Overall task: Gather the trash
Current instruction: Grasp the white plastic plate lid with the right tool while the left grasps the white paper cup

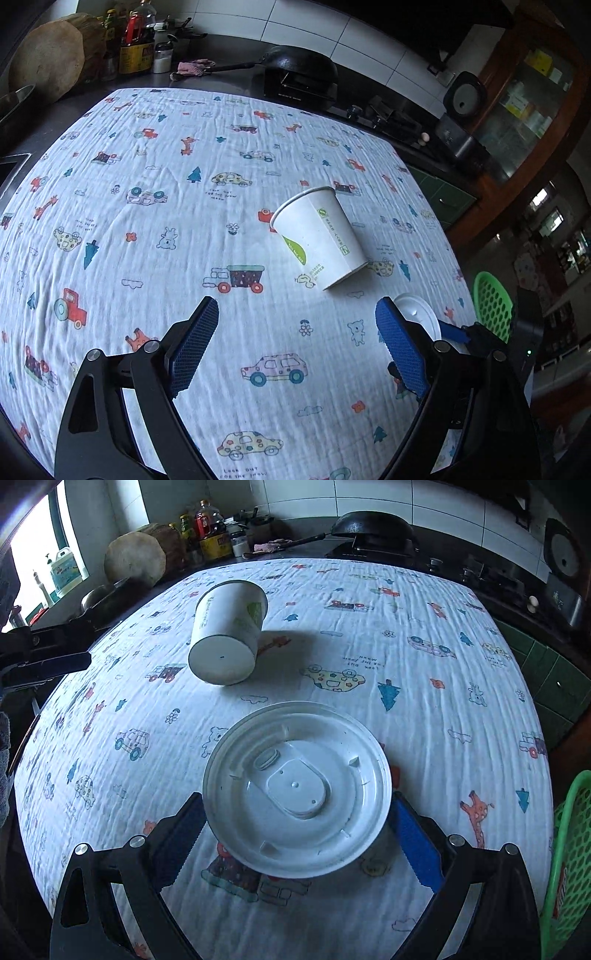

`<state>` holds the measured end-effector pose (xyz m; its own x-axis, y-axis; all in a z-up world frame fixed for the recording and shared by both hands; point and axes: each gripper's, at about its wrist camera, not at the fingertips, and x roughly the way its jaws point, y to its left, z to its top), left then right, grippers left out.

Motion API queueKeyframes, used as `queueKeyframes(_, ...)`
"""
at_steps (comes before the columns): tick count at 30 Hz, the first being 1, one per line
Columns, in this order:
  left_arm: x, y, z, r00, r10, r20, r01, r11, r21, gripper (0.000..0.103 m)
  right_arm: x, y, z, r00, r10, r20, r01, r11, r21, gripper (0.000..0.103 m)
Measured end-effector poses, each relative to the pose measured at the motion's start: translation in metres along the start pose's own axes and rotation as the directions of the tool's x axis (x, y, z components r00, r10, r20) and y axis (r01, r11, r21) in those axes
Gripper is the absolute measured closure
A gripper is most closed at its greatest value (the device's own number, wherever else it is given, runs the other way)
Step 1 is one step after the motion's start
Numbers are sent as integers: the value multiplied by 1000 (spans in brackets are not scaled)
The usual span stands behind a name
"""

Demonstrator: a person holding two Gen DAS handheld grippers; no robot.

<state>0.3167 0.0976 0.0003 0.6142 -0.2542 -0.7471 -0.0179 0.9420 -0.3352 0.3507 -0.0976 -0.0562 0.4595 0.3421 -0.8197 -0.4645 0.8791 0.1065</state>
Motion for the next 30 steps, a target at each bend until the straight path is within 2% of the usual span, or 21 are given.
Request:
queueKeyframes(4,13,-4,10,1000,-9,-19,9,1000,-17,14,3,1,3,1000,0,4,0,1000,-5,9)
queueKeyframes(10,36,-8,22,998,12,-57,-15,999,-50,14,-2,2,-1,999,-23,31,24,1000,-15,13)
queueKeyframes(21,80,-1,44,994,-42,-97,19,974,-226,13,-33,-9,-16,995,-30,93,30,1000,6,13)
queueKeyframes(30,109,-8,55,992,-10,-125,-21,970,-243,13,-57,-30,-31,991,-58,123,52,997,48,13)
